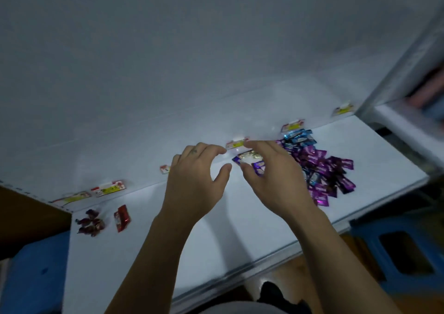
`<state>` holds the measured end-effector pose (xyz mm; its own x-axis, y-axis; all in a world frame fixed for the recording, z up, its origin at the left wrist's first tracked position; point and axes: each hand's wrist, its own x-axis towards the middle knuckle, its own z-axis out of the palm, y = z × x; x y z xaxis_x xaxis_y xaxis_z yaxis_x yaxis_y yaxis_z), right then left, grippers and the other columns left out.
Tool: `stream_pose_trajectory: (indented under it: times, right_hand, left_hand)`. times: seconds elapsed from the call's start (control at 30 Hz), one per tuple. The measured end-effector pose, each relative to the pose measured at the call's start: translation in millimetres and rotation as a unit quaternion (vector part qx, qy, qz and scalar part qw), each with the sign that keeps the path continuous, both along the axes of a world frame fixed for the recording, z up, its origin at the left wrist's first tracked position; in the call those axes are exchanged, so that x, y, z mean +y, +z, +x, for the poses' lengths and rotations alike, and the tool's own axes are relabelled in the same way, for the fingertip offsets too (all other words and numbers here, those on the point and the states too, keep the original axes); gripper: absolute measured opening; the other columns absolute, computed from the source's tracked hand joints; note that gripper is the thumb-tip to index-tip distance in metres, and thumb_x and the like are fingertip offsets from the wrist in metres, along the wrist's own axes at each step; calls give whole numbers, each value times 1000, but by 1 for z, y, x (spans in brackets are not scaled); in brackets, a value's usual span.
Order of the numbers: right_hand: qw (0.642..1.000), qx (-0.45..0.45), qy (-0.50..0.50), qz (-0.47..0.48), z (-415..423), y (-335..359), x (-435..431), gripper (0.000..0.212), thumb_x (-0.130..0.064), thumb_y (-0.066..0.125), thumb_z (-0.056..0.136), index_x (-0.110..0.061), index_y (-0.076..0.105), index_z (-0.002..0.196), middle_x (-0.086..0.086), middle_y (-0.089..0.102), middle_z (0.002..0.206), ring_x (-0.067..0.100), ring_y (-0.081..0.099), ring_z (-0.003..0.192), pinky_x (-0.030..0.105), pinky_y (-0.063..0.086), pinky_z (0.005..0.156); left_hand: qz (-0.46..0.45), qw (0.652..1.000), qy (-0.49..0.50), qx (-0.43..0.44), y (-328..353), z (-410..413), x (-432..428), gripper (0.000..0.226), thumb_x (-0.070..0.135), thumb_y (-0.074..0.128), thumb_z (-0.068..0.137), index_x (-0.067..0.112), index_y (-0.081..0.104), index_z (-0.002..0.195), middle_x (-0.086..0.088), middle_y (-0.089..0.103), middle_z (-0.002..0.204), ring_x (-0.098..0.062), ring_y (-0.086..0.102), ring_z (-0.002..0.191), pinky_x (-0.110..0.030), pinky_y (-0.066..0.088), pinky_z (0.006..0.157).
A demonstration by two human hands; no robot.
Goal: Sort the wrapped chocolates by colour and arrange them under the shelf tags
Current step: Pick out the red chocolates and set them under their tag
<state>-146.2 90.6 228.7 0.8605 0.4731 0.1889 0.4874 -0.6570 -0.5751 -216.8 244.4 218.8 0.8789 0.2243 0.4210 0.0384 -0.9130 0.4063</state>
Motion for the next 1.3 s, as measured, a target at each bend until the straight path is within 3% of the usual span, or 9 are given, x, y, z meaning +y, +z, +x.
stream_pose_trajectory:
  times: [0.23, 0.43, 0.5, 0.63, 0.73, 0.87, 1.03, 1.23, 1.3]
  right_hand:
    - [993, 8, -101, -54, 41, -23, -153, 40, -35, 58, 91, -23, 57, 128, -2, 59, 125, 19, 52, 116, 32, 44, 90]
    - [981, 97, -137, -96, 65, -50, -250, 41, -38, 56, 92, -22, 54, 130, 1, 57, 123, 21, 51, 114, 34, 45, 89]
    - [974, 133, -136, -121, 67, -59, -266, 41, -38, 54, 93, -23, 52, 131, 2, 56, 124, 21, 50, 116, 34, 44, 88]
    - [962, 190, -105, -163, 74, -73, -275, 42, -42, 52, 94, -24, 49, 132, 3, 56, 126, 22, 52, 115, 35, 47, 87]
    - [949, 235, -65, -200, 79, -81, -270, 44, -44, 50, 94, -23, 48, 133, 5, 56, 127, 24, 54, 114, 36, 48, 88]
    - [915, 298, 3, -270, 86, -89, -259, 53, -48, 52, 93, -23, 43, 139, 4, 51, 137, 24, 50, 122, 39, 46, 96]
    - [914, 285, 10, -288, 103, -89, -232, 43, -45, 53, 92, -22, 52, 129, 4, 58, 126, 24, 54, 114, 39, 49, 92]
    - [914, 281, 19, -293, 132, -88, -195, 28, -44, 53, 90, -22, 56, 108, 4, 61, 113, 23, 58, 99, 38, 52, 83]
    - [909, 281, 23, -307, 142, -87, -189, 32, -44, 54, 90, -22, 56, 113, 3, 60, 116, 24, 58, 104, 39, 51, 87]
  left_hand:
    - [50, 995, -63, 61, -18, 62, -134, 31, 37, 58, 85, 14, 69, 104, -3, 70, 102, -26, 62, 94, -35, 45, 75]
    - [58, 981, -92, 159, -33, 98, -212, 38, 46, 46, 84, 18, 69, 97, -2, 70, 93, -26, 63, 85, -38, 47, 71]
    - [68, 971, -91, 210, -37, 104, -226, 36, 48, 49, 87, 20, 66, 103, -1, 69, 98, -24, 62, 90, -38, 46, 76]
    - [67, 938, -83, 330, -51, 109, -234, 47, 53, 49, 92, 25, 53, 129, 2, 60, 126, -19, 56, 113, -36, 42, 93]
    - [55, 898, -96, 426, -59, 111, -227, 49, 56, 47, 92, 27, 49, 131, 2, 58, 127, -19, 55, 113, -34, 44, 89]
    - [41, 840, -116, 528, -70, 123, -212, 56, 58, 46, 93, 28, 41, 139, -2, 52, 137, -21, 50, 122, -36, 43, 96]
    - [-21, 855, -107, 508, -84, 135, -191, 62, 59, 47, 91, 25, 38, 141, -3, 50, 141, -24, 48, 126, -41, 43, 100]
    - [-62, 911, -64, 402, -85, 147, -159, 44, 52, 50, 93, 25, 52, 128, 2, 63, 123, -20, 60, 108, -31, 47, 82]
    - [-69, 917, -46, 391, -88, 151, -150, 43, 51, 47, 94, 24, 52, 128, 2, 64, 120, -19, 60, 105, -31, 48, 81]
